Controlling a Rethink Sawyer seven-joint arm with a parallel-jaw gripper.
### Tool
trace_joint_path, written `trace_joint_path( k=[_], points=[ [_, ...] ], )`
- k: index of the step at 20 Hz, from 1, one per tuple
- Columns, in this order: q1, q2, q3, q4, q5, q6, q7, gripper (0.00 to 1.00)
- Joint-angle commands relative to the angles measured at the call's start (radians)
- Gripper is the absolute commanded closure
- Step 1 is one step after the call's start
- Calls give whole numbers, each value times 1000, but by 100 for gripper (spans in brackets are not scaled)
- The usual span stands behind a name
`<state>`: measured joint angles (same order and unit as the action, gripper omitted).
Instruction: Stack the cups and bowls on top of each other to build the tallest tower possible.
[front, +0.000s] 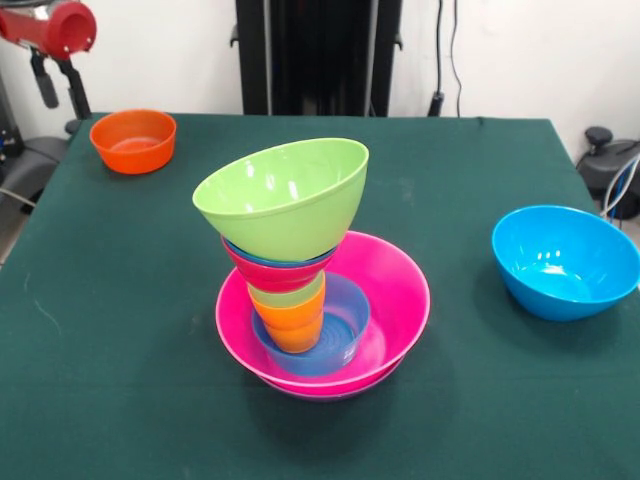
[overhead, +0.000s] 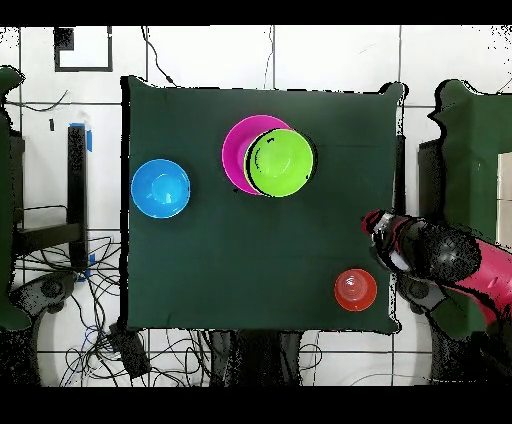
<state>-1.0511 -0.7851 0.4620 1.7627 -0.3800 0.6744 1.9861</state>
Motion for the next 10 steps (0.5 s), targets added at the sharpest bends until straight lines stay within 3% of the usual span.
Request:
trace_joint_path(
  k=[1,10],
  points=[
    [34,71,54,85,-66,-111,-76,0],
    [46,97,45,128,-46,-144,-38,0]
  ],
)
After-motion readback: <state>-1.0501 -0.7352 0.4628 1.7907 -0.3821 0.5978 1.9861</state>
